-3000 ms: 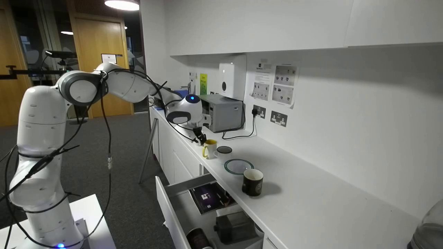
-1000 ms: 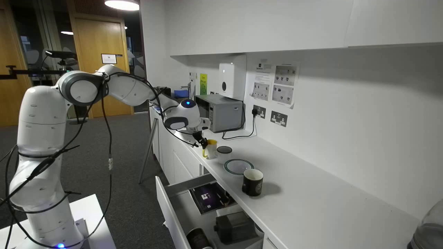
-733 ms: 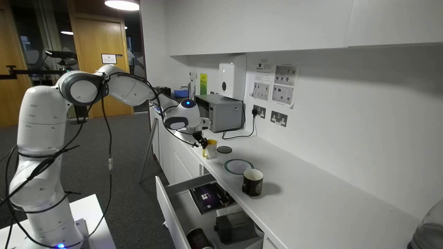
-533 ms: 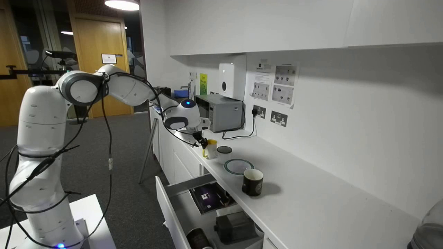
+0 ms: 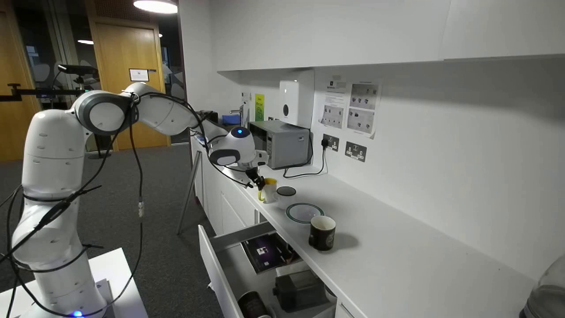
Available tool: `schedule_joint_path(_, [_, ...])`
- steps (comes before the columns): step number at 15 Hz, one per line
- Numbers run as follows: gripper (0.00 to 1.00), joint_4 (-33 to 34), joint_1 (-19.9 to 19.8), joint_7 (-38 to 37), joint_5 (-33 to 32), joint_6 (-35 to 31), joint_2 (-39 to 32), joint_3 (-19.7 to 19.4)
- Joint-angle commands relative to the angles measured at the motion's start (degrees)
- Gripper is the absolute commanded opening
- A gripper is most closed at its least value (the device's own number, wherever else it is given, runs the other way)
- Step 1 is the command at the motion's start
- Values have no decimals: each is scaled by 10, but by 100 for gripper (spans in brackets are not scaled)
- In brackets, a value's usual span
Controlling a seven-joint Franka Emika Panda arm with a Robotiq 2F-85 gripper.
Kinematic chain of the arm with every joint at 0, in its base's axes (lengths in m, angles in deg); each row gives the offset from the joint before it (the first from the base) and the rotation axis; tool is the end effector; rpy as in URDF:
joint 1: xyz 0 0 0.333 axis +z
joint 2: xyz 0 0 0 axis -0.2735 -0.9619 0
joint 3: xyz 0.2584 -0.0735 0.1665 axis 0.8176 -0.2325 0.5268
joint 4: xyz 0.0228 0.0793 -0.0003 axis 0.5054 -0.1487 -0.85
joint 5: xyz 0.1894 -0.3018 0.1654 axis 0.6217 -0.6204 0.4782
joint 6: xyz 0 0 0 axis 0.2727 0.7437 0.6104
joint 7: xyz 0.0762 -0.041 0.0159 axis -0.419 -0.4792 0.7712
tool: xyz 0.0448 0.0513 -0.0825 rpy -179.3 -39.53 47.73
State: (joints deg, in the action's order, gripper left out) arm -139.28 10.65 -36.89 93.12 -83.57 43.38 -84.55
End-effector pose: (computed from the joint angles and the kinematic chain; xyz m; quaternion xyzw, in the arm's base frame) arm 0.6295 -0.0150 0.3696 -0.9624 -0.0832 -0.2227 0.1316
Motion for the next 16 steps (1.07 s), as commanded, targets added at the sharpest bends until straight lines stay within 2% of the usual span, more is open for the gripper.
schedule_joint_path(1, [100, 0, -8, -5, -6, 0, 0, 9])
schedule_joint_path(5, [100, 8, -12, 4, 6, -7, -10, 12])
schedule_joint_path(14, [100, 20, -24, 65, 6, -78, -42, 41])
schedule_joint_path(16, [100, 23, -14, 74, 14, -86, -47, 30])
